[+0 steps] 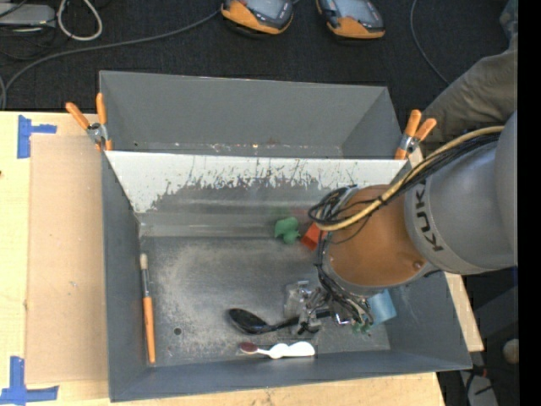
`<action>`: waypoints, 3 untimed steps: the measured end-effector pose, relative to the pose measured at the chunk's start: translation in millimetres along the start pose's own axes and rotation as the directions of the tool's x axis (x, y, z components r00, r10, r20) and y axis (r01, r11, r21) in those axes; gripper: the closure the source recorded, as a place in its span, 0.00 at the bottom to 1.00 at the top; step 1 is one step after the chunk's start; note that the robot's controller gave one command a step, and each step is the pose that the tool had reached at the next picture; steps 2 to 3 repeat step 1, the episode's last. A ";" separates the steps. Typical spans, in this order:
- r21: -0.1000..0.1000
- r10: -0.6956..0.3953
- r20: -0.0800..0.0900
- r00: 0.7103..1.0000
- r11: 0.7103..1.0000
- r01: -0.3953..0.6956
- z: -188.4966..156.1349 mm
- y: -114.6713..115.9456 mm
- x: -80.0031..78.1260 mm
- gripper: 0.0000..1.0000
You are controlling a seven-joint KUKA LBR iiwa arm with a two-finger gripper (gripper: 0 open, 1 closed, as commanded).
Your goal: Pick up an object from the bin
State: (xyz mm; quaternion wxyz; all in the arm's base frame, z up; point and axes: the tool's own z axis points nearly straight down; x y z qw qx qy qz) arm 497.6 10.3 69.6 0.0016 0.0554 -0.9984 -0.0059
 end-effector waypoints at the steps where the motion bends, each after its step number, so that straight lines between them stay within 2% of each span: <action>1: 0.000 0.016 0.001 1.000 1.000 -0.016 -12.1 -8.4 -25.4 1.00; 3: 0.000 0.016 0.001 1.000 1.000 -0.016 -12.1 -8.4 -25.4 1.00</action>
Offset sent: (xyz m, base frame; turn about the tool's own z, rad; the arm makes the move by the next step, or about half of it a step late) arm 0.0053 -0.0015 0.0978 0.0026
